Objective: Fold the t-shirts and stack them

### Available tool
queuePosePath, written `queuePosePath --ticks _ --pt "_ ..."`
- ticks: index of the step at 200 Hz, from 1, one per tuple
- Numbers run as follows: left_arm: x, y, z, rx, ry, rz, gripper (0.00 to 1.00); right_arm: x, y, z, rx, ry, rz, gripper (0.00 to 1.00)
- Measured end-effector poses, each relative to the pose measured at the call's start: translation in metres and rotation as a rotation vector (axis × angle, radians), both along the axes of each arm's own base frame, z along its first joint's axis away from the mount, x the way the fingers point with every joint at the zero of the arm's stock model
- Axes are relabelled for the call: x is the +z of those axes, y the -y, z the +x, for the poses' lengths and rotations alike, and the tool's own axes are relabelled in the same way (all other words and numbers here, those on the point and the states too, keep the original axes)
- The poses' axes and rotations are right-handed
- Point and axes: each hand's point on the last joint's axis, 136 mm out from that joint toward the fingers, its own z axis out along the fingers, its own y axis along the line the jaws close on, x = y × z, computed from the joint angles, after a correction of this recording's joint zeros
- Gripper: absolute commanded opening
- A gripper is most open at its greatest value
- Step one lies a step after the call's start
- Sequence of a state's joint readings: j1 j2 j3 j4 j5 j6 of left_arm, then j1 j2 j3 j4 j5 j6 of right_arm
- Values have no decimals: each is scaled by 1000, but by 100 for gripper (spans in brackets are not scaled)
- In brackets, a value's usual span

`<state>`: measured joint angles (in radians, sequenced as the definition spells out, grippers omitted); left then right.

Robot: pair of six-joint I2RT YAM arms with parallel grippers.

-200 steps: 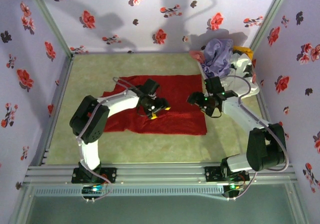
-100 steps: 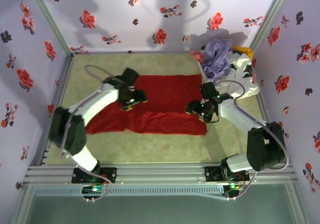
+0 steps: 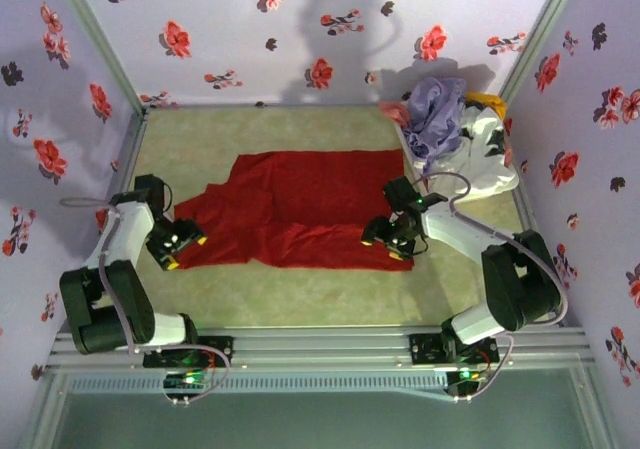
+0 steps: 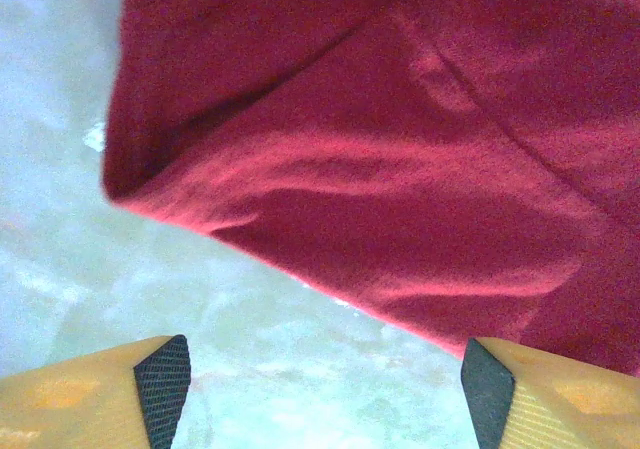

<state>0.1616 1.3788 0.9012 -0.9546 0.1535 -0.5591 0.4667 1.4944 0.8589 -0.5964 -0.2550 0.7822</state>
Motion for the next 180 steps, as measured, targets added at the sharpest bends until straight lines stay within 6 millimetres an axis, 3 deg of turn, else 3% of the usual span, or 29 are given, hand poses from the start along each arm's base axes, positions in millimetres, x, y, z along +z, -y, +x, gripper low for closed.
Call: queuePosePath --ticks 84,148,180 --pt "-52 5 19 -36 -94 -77 76 -14 -24 10 5 -14 48 75" --pt "-55 -2 14 -8 -106 -76 77 -20 -21 5 -21 -1 63 76" --pt "-54 -5 13 2 -108 -70 77 -20 -14 -6 -22 3 64 77"
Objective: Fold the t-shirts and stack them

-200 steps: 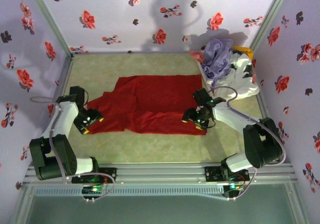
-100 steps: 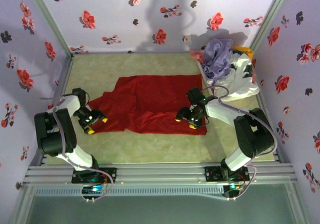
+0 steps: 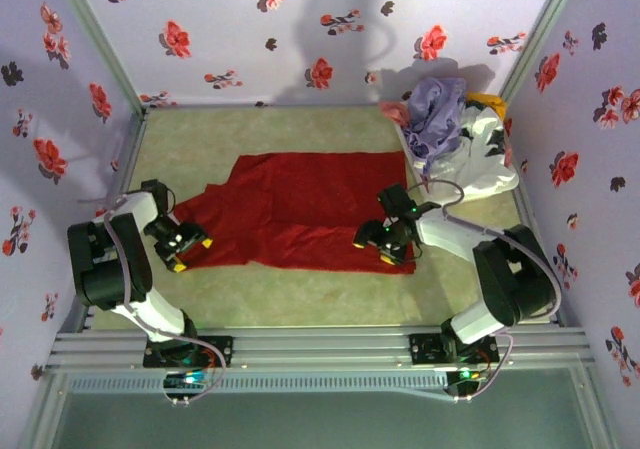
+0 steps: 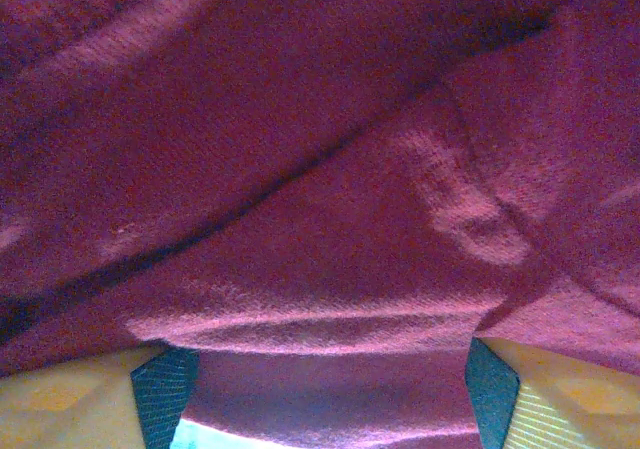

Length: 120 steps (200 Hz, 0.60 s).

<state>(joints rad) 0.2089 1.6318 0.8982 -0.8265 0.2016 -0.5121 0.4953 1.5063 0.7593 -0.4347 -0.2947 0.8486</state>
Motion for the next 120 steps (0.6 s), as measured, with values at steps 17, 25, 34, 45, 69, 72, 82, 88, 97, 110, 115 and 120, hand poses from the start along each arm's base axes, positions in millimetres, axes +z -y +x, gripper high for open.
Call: queuePosePath --ticks 17,25,34,45,69,72,82,88,97,110,115,120 --pt "0 -3 -2 1 -8 13 77 0 4 -7 0 0 1 77" --pt "0 -4 -4 1 -14 18 77 0 6 -11 0 -1 0 77" --pt "0 -6 -6 1 -22 28 77 0 7 -14 0 -4 -2 77" --pt "1 -8 -8 1 -26 40 77 0 9 -18 0 -9 -5 77" --pt "5 -13 -15 4 -33 70 77 1 14 -27 2 -29 -16 78" --pt "7 -14 -16 4 -33 72 77 2 15 -28 3 -32 -17 78" --pt "11 -14 -18 4 -29 77 77 4 17 -32 6 -41 -22 79" --pt "15 -14 -19 4 -22 79 77 5 18 -34 11 -48 -23 79" --pt "21 -14 -20 3 -12 82 77 9 18 -37 20 -58 -22 79" --pt "34 -13 -19 -1 13 87 77 18 16 -37 35 -61 -19 79" --pt "40 -13 -17 -3 30 90 77 23 15 -35 40 -56 -16 79" --pt "46 -12 -15 -5 48 93 77 28 12 -32 47 -45 -11 79"
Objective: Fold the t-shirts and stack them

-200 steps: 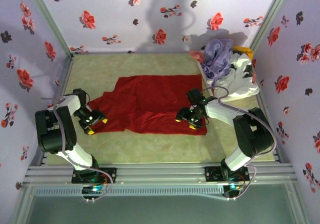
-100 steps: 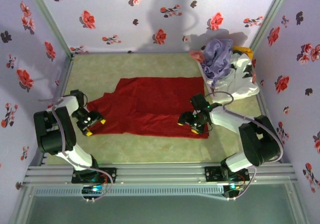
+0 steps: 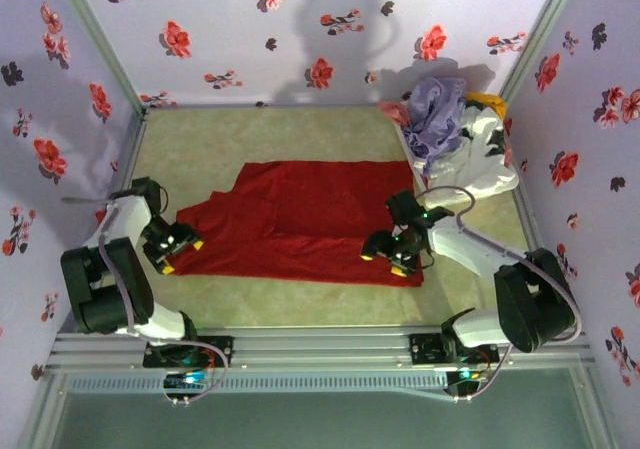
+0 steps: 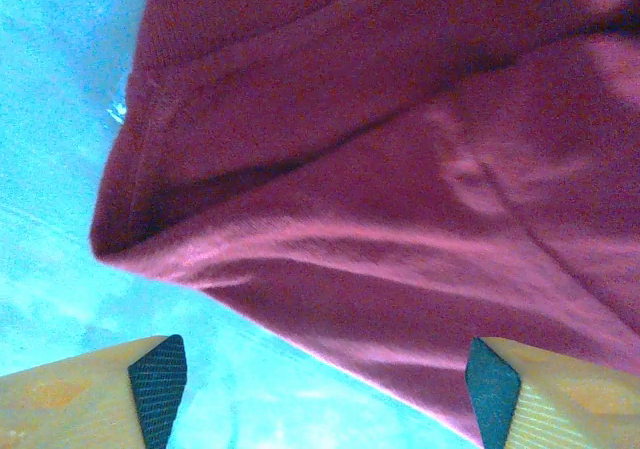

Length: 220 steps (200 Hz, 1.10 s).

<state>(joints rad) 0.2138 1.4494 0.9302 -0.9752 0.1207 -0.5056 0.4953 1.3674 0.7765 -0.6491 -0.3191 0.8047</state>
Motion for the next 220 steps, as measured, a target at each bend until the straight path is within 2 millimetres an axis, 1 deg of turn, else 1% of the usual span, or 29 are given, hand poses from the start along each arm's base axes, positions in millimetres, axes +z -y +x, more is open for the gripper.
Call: queuePosePath --ticks 25,44,56,69,89,103,118,131,149,167,220 --pt "27 8 17 -25 101 -2 77 29 -12 21 21 70 36 79" --pt "35 22 27 -59 139 -18 76 41 -21 36 37 98 50 79" --pt "34 35 31 -87 141 -33 75 43 -28 48 45 101 51 79" --pt "28 48 36 -117 133 -47 74 42 -35 60 54 97 51 79" --pt "13 65 45 -146 115 -62 74 37 -45 76 72 85 50 79" --pt "1 74 53 -148 103 -72 74 28 -50 84 80 70 44 79" --pt "-11 77 58 -138 96 -74 74 15 -53 85 90 43 39 79" --pt "-20 78 58 -124 88 -78 75 2 -54 83 95 12 35 78" --pt "-32 77 51 -103 64 -78 76 -13 -51 75 97 -26 30 78" --pt "-44 76 41 -89 32 -75 76 -25 -47 64 99 -60 22 78" --pt "-43 74 40 -31 118 -69 77 -26 -50 58 104 -45 65 78"
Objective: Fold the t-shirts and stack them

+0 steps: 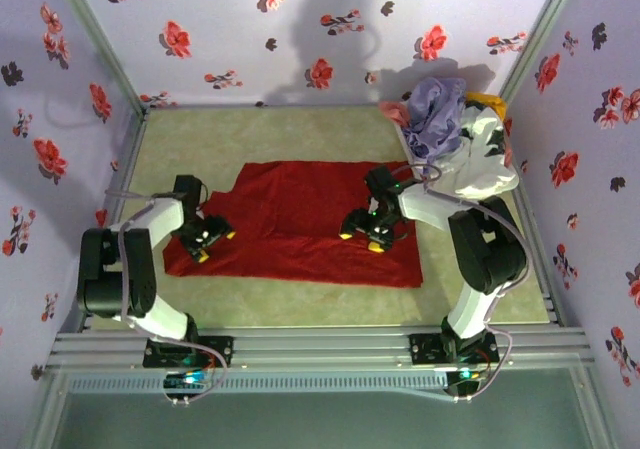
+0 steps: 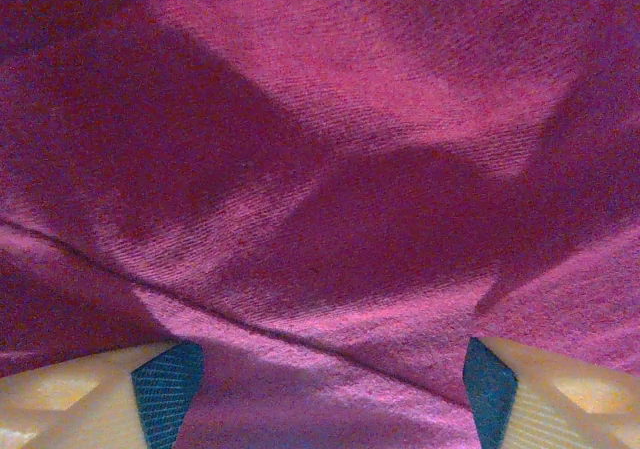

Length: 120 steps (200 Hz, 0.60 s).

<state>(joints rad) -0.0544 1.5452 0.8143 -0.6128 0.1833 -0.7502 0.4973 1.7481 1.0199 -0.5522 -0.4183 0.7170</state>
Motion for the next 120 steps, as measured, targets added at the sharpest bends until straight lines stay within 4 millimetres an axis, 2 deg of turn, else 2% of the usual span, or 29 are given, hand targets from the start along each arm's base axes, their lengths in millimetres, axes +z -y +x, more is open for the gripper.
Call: queuePosePath --ticks 24,57,84,120 --pt "0 -1 0 16 16 0 77 1 -2 -7 10 29 25 78" --pt "1 -2 -5 31 42 1 78 2 -1 -29 16 44 56 79" --pt "2 -6 -21 48 60 16 78 3 3 -43 9 33 66 79" --pt "4 -13 -49 85 28 34 78 5 8 -52 8 14 55 79"
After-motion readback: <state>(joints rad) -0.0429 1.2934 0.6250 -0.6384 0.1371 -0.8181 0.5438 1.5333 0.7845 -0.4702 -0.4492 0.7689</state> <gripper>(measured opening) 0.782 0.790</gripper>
